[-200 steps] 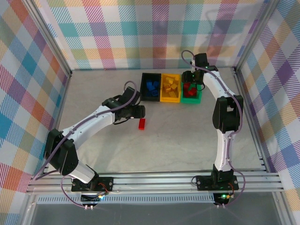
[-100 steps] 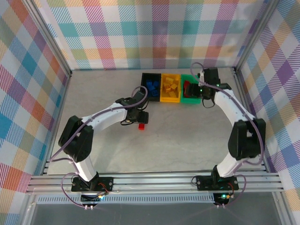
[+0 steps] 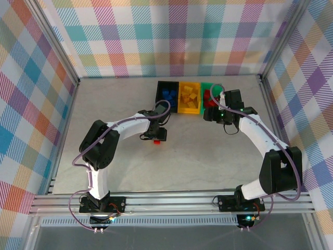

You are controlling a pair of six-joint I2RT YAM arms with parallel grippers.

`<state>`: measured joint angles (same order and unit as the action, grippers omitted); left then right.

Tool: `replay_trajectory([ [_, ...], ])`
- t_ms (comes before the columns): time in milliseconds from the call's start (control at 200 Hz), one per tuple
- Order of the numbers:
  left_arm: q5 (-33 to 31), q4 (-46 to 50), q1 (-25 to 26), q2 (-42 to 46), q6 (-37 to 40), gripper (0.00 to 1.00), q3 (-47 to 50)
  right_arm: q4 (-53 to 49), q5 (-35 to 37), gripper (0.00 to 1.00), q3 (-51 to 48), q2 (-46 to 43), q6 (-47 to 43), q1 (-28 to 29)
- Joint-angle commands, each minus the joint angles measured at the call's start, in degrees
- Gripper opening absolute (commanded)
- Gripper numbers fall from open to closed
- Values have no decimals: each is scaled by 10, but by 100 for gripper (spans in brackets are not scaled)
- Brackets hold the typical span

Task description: Sort the legos into containers by color

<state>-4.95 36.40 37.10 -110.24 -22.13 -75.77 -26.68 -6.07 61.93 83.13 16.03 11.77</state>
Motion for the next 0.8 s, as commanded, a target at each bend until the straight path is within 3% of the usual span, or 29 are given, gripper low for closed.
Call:
replay_trajectory([
  [0, 6, 6, 6, -12, 9, 57, -18, -4, 2, 70, -6, -18, 1, 1],
  [305, -4, 13, 6, -23, 14, 48, -22, -7, 0, 70, -10, -31, 3, 3],
  [395, -4, 14, 6, -23, 15, 41, -22, -9, 4, 70, -12, -38, 2, 3],
  [545, -2, 23, 7, -23, 18, 19, -30, -11, 6, 70, -17, -50, 3, 4],
  [795, -11, 46, 15, -2, 25, 13, -56, -8, 11, 71, -32, -75, 13, 4],
])
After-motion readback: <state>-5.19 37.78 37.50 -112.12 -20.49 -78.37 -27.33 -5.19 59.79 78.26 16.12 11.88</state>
